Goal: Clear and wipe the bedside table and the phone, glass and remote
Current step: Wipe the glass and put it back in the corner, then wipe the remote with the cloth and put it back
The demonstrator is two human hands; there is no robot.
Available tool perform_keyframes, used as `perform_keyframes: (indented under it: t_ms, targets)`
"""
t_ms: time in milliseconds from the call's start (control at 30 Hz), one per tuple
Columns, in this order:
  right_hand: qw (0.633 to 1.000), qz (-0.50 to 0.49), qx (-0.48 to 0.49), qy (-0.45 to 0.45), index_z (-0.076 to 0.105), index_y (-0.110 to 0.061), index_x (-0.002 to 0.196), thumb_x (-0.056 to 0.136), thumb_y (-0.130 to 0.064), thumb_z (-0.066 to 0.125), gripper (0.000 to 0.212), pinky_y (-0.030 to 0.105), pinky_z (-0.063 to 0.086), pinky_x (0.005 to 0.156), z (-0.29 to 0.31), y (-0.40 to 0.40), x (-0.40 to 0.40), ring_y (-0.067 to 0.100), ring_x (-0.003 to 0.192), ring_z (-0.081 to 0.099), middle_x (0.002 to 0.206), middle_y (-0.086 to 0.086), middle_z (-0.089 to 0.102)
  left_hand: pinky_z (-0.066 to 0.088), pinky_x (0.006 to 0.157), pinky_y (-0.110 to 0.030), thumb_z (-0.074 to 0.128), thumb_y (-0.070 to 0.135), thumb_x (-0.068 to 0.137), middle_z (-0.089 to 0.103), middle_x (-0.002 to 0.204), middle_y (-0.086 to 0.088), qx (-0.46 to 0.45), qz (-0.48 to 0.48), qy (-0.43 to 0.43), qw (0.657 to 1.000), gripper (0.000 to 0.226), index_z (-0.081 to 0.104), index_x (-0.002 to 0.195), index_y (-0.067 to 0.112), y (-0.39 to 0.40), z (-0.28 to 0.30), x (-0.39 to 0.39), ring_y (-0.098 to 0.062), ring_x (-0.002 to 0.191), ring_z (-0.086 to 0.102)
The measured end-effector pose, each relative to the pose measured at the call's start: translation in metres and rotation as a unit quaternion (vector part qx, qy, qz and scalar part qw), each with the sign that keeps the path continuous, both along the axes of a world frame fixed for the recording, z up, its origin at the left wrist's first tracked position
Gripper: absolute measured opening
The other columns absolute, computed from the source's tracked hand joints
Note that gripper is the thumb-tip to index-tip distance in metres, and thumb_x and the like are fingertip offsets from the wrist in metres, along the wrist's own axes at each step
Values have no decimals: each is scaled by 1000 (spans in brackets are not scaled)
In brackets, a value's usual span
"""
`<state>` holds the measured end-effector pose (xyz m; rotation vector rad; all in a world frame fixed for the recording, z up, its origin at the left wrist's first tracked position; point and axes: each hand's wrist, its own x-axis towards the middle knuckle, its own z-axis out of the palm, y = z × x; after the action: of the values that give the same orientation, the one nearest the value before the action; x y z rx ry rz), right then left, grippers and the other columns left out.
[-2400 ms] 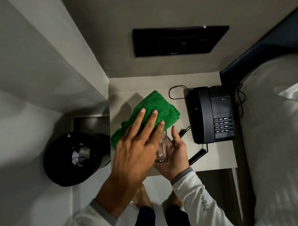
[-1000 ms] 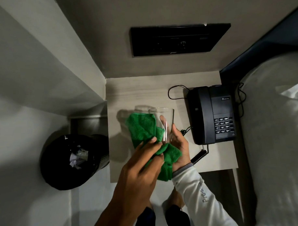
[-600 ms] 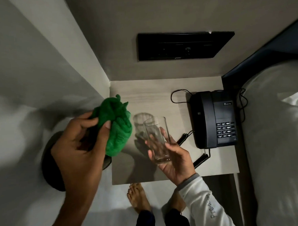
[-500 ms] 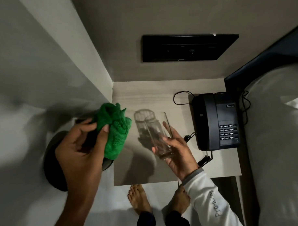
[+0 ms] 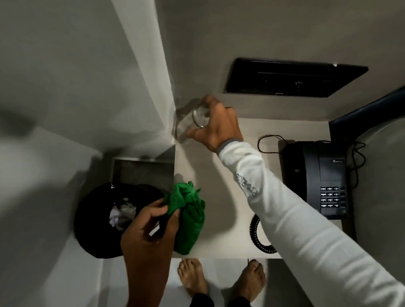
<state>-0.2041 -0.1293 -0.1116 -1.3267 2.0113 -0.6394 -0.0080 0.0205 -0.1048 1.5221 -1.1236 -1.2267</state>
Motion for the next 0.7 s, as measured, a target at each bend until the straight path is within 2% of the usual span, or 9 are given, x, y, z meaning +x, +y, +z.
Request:
perform_keyframes:
  t_ms: [100,233,267,367,500,567,633,667,700]
  targets:
    - [999,9,44,16,56,-22,129,66,-39,88,72,39,52,99,-11,-13,11,40,117,57,123,17,62,59,77,-15,74,21,74,76,106,4,2,2,0,1000,15,71,87,13,-4,-2,5,-16,99,74]
    - [998,-2,49,43,55,-21,131,68,-38,85,71,40,52,99,-20,-16,17,41,117,57,122,19,61,60,86,-32,75,23,75,76,108,2,-3,11,3,1000,14,71,87,16,-7,1,10,-21,102,74]
    - [998,-2,46,47,56,-20,130,68,-38,84,71,41,53,98,-22,-17,18,42,116,58,122,20,62,60,86,-32,75,22,75,77,107,0,-3,13,8,1000,16,71,88,13,-8,2,10,-21,102,74]
    - [998,0,44,37,54,-19,131,66,-39,87,76,43,54,97,-23,-16,17,40,114,62,123,17,66,59,80,-18,74,12,74,78,103,2,4,20,46,999,14,69,86,8,-12,8,8,-12,97,75]
    - [1000,-23,1,-20,45,-17,137,65,-46,90,89,42,54,98,-14,9,8,36,116,61,131,13,57,60,69,-18,72,21,72,80,87,2,91,37,142,985,12,74,83,23,-16,21,-3,-11,83,75]
    - [996,-56,-34,-54,45,-18,139,71,-50,85,86,35,56,94,-5,31,-1,31,111,62,132,10,56,63,66,-25,76,25,68,79,88,1,166,52,227,958,16,76,84,26,-15,28,-16,-19,86,73]
    - [990,-93,-79,-76,48,-19,137,76,-49,83,76,11,51,78,9,58,-19,22,102,64,126,4,59,64,74,-32,94,34,49,79,101,-4,257,63,331,906,46,78,90,22,-12,35,-36,-24,92,75]
    - [985,-113,-99,-80,50,-19,135,78,-48,82,72,7,47,71,18,70,-29,19,99,65,122,1,61,63,79,-35,97,35,45,76,113,-9,301,61,377,874,59,78,98,17,-9,37,-44,-24,97,75]
    - [979,-138,-121,-84,51,-19,134,78,-46,82,69,10,46,69,30,84,-42,17,97,65,119,1,63,63,81,-38,94,32,53,72,122,-14,338,41,412,845,59,77,106,11,-6,42,-56,-25,103,74]
